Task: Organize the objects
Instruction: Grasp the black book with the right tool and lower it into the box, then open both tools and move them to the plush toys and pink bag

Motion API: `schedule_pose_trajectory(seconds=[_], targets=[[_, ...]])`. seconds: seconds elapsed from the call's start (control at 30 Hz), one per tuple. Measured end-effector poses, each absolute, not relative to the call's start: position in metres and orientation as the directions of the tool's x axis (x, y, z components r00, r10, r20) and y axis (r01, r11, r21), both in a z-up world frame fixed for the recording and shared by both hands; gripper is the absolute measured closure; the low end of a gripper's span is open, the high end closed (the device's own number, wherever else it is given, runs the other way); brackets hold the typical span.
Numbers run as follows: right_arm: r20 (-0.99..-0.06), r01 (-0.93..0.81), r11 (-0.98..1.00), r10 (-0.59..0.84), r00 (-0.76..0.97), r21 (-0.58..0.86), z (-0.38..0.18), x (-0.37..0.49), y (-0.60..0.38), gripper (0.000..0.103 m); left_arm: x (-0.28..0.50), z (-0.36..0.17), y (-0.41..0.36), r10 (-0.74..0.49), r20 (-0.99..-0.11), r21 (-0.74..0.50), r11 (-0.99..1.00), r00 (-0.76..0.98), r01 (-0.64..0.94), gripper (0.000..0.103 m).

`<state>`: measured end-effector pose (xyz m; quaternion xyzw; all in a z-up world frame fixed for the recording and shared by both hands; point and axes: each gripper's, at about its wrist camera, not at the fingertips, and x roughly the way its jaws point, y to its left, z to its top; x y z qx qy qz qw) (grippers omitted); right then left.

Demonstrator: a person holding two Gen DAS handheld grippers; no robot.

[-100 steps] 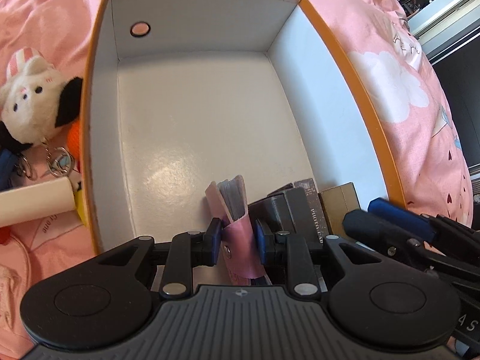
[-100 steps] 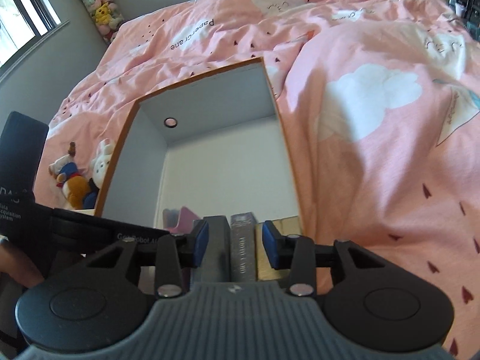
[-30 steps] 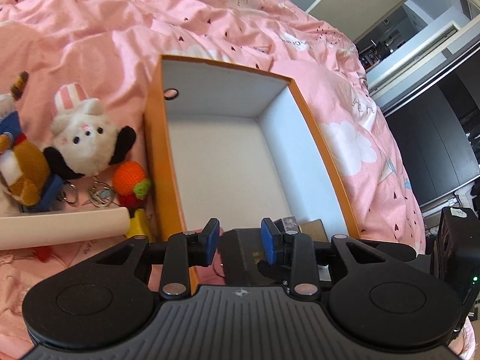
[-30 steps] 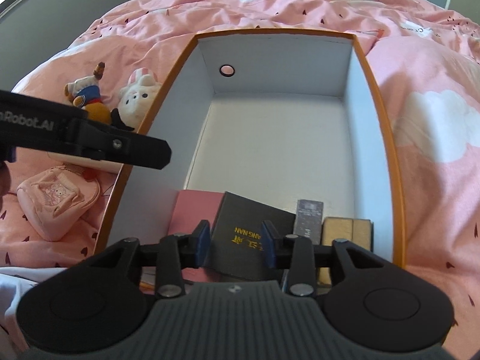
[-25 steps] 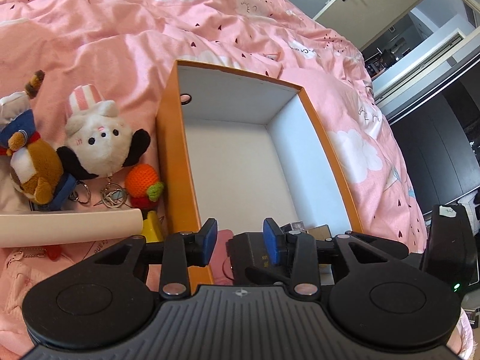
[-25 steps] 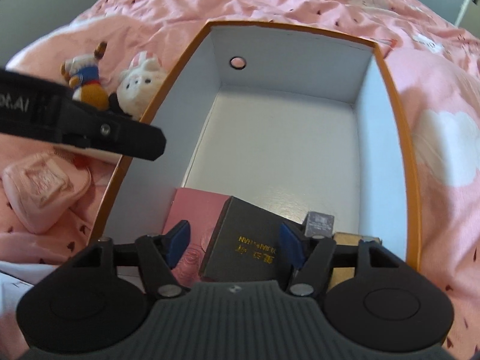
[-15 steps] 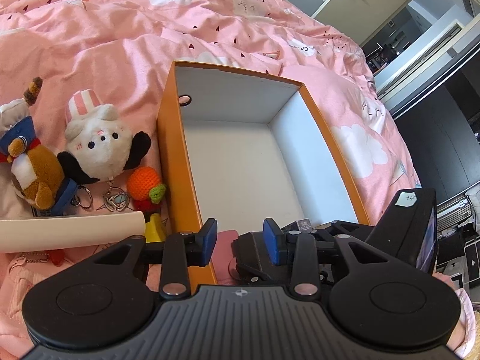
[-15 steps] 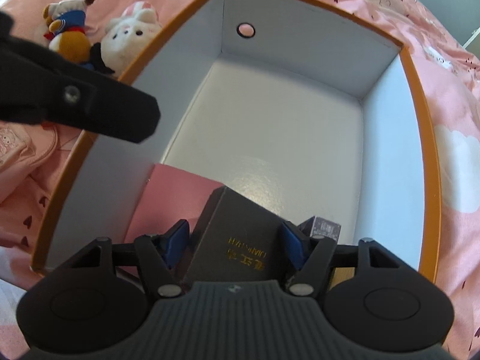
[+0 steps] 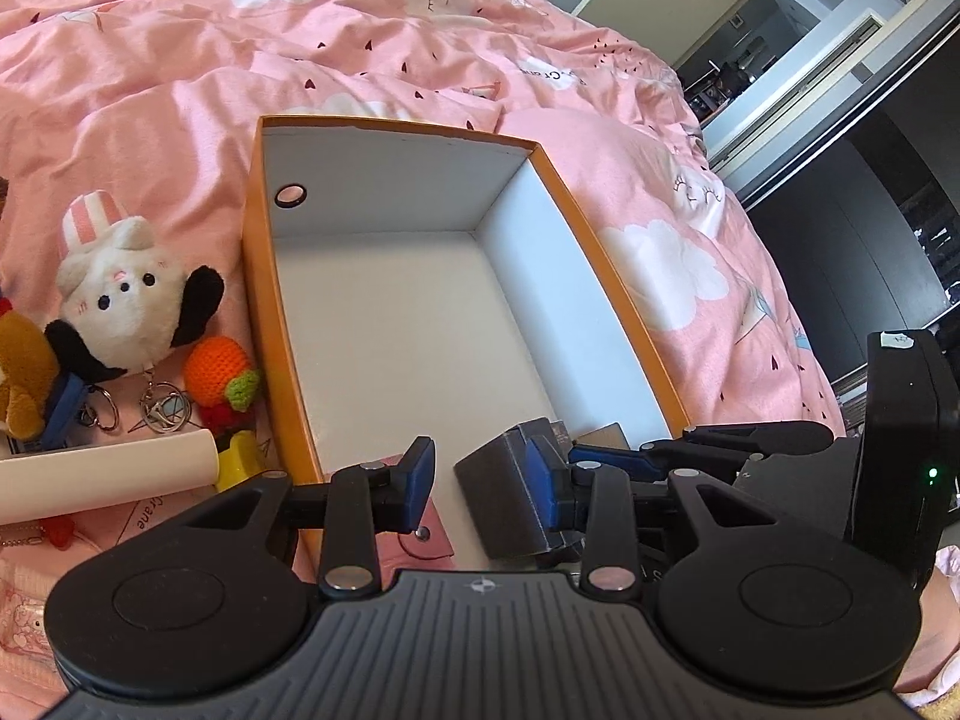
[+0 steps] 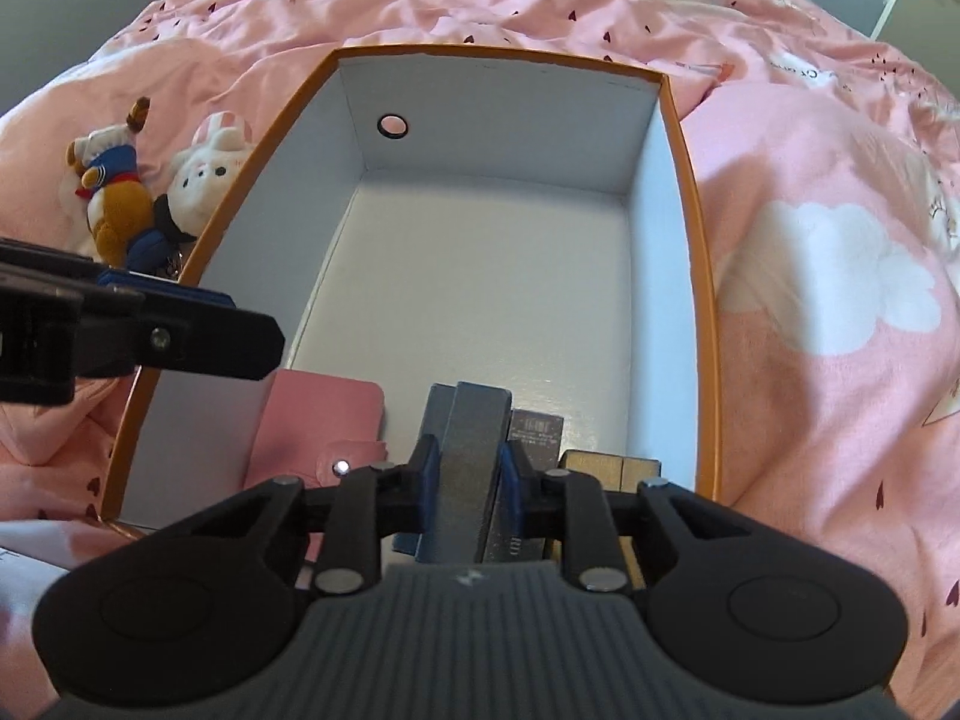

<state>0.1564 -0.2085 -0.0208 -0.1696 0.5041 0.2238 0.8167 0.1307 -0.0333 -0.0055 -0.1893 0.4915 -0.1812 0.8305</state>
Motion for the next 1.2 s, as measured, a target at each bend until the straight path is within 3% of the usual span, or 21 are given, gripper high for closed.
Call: schedule_pose_trajectory(seconds=[0.3, 0.43, 0.83, 1.2], targets=[[-0.89, -0.554, 0.831, 0.216, 0.403, -0.05, -0.024, 0.15, -0.205, 0.077, 0.122, -0.002, -0.033, -0.437, -0.763, -0.443, 0.89, 0.475, 0.108, 0.062], [-0.883, -0.55, 0.834, 0.223, 0.412, -0.046, -0.021, 0.148, -0.207, 0.068, 0.117, 0.001, -0.031, -0.433, -0.758, -0.442, 0.891, 0.488, 0.103, 0.062], [-0.819, -0.61, 0.792, 0.34, 0.463, -0.016, 0.012, 0.121, -0.191, 0.061, 0.099, 0.024, -0.011, -0.418, -0.728, -0.431, 0.896, 0.543, 0.112, 0.062], [-0.756, -0.761, 0.646, 0.527, 0.389, 0.059, 0.038, 0.092, -0.124, 0.061, 0.075, 0.037, 0.06, -0.229, -0.815, -0.283, 0.959, 0.532, -0.022, 0.062]])
